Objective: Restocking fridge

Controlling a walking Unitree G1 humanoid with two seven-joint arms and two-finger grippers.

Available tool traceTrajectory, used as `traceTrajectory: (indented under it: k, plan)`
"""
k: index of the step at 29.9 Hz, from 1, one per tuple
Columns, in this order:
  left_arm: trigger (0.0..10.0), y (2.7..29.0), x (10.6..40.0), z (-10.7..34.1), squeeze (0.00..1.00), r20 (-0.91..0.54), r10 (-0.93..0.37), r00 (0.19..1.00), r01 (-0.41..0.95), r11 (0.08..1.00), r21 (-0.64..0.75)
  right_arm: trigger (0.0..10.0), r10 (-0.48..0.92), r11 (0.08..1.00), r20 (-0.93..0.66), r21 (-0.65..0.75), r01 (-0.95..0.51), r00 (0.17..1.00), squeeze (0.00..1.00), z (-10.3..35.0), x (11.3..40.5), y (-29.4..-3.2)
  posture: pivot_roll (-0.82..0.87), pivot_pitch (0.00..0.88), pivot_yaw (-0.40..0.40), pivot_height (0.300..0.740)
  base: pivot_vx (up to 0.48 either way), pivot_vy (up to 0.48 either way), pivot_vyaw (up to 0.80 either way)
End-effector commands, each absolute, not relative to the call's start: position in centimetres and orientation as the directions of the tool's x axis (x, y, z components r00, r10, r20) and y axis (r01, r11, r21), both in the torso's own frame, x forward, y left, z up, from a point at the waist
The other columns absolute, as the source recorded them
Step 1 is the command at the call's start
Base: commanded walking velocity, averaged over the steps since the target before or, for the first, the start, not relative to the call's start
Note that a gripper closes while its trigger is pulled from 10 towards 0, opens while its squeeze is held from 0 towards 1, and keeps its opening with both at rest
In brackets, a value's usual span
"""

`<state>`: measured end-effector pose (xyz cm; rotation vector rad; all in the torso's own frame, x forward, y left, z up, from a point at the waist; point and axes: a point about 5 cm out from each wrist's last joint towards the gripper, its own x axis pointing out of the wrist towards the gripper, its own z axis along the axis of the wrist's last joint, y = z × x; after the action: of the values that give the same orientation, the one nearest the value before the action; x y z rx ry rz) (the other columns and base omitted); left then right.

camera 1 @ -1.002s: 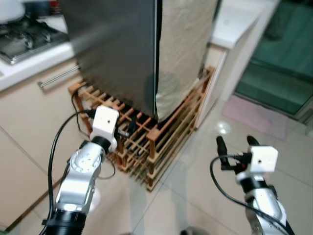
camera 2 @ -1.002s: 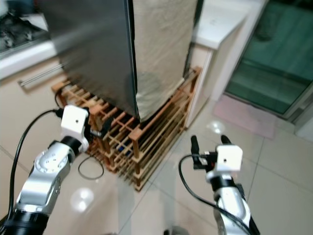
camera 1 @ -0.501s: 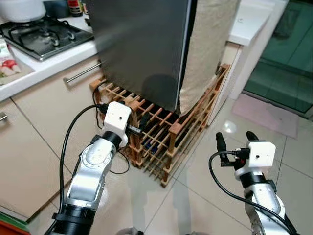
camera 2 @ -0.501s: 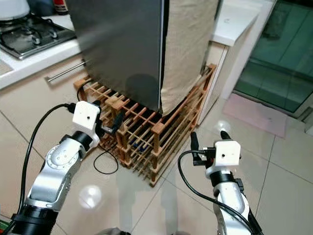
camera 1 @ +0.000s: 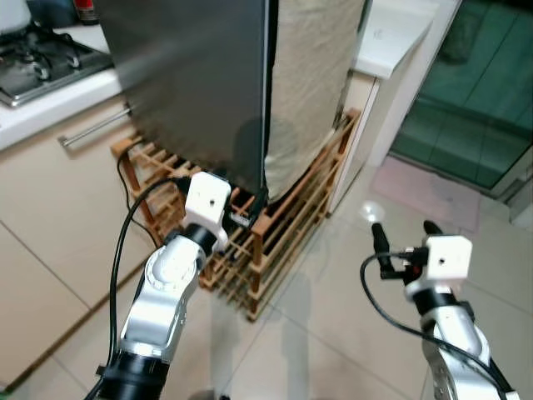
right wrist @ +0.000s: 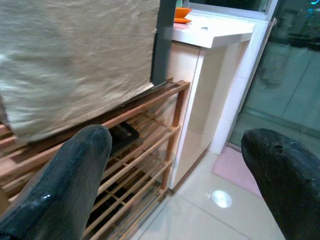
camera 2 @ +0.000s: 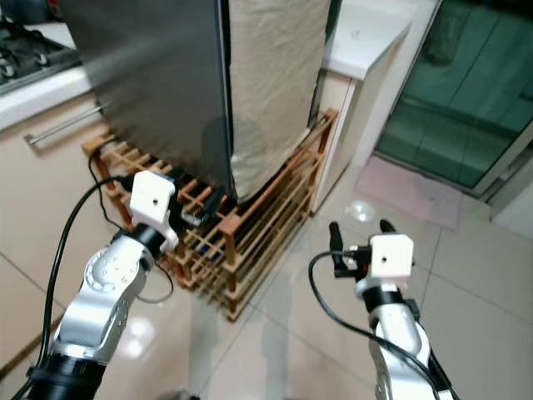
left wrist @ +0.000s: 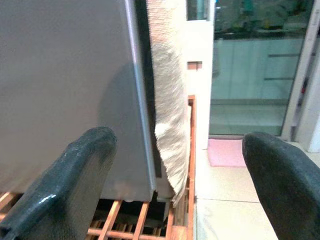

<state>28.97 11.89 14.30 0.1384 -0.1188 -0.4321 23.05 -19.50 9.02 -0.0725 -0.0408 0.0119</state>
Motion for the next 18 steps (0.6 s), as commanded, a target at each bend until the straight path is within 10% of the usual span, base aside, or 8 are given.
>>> traceTrajectory:
  k: [1,8,18]
  plan:
    - [10.0,12.4,28.9,14.4,0.0,0.089,-0.405,0.91,0.388,0.907,0.162,10.0,0.027,0.998,0.038,-0.061,-0.025,0.999,0.0,9.0,23.2,-19.3,-0.01,0.028,-0.004,0.74,0.0,0.0,0.0]
    - [10.0,13.0,29.6,14.0,0.0,0.065,-0.35,0.934,0.334,0.926,0.177,10.0,0.037,0.997,0.038,-0.068,-0.034,0.999,0.0,8.9,23.2,-19.3,-0.01,0.028,-0.007,0.74,0.0,0.0,0.0]
    - [10.0,13.8,29.0,14.6,0.11,0.122,-0.289,0.949,0.279,0.956,0.097,10.0,0.019,0.998,0.054,-0.056,-0.016,0.998,0.0,9.6,22.6,-19.5,-0.01,0.02,-0.003,0.74,0.476,0.0,0.0]
